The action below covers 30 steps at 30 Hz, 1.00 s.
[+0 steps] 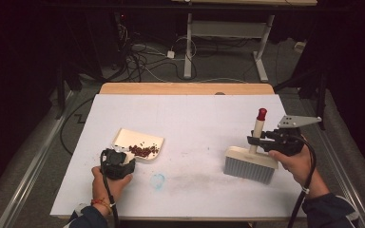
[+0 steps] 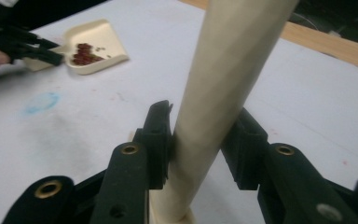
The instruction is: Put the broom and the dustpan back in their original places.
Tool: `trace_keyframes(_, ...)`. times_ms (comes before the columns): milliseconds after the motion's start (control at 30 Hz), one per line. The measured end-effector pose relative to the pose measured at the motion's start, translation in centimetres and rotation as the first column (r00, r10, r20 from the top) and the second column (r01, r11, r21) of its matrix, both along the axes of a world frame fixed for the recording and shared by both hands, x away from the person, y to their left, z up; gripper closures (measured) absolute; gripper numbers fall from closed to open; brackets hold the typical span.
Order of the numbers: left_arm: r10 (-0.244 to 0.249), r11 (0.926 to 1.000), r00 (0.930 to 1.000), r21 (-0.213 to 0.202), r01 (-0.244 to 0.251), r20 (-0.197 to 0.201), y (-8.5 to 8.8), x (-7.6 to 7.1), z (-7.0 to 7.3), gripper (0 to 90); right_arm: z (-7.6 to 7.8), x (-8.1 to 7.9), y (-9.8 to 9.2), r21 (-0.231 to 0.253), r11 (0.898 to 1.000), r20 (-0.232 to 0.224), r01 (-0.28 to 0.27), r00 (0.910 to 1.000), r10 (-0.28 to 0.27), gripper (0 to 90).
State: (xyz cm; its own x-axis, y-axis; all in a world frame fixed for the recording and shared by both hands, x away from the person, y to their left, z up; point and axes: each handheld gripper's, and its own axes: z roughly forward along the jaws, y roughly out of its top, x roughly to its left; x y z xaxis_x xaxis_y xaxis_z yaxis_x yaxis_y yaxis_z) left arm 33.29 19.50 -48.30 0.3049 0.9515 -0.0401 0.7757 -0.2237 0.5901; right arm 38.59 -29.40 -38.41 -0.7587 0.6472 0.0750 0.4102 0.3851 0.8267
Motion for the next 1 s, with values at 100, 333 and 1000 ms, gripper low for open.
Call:
trace_keyframes(100, -0.023, 0.9993, 0.9996, -0.031, 0.023, -0.015, -0.5, -0.3, 0.0, 51.7, -0.5, 1.6, 0.3, -0.019, 1.0, -0.03, 0.011, 0.9995, -0.012, 62.0)
trace_keyframes(333, -0.172, 0.9833, 0.9849, -0.056, 0.173, 0.017, -1.8, -1.9, 0.6, 40.5, -1.6, 4.7, 1.6, -0.121, 0.986, -0.027, 0.117, 0.9923, -0.121, 54.8)
trace_keyframes(1000, -0.246, 0.969, 0.9381, 0.079, 0.234, 0.243, 2.7, -4.1, 1.5, 23.8, -3.1, 5.8, 3.6, -0.088, 0.953, 0.106, 0.291, 0.9537, -0.281, 49.4)
